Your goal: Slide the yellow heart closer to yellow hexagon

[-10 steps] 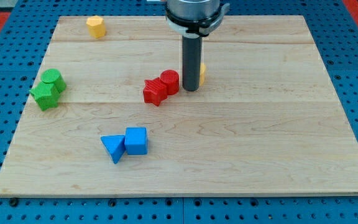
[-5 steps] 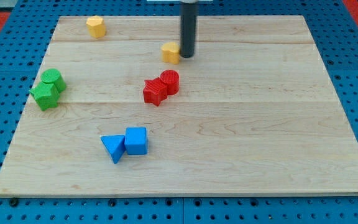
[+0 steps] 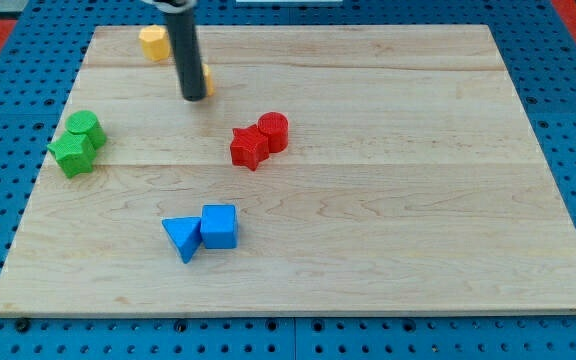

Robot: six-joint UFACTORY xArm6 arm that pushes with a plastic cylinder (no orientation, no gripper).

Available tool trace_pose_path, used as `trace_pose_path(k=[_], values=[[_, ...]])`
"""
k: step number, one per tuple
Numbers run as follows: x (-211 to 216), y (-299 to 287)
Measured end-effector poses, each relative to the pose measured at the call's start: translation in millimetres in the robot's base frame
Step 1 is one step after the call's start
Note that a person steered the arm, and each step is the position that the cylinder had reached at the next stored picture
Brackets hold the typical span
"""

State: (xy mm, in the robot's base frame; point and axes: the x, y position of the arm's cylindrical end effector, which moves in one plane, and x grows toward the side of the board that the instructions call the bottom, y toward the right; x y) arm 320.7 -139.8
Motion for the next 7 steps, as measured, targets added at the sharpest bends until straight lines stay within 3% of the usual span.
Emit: trace_pose_path(k=[1,2,3,4,6,7], values=[[-19.5,-29.8],[4.2,-27.1],[26.6,12.1],[12.9,51.1],[-50.9,-9.8],[-56.6,-21.4]])
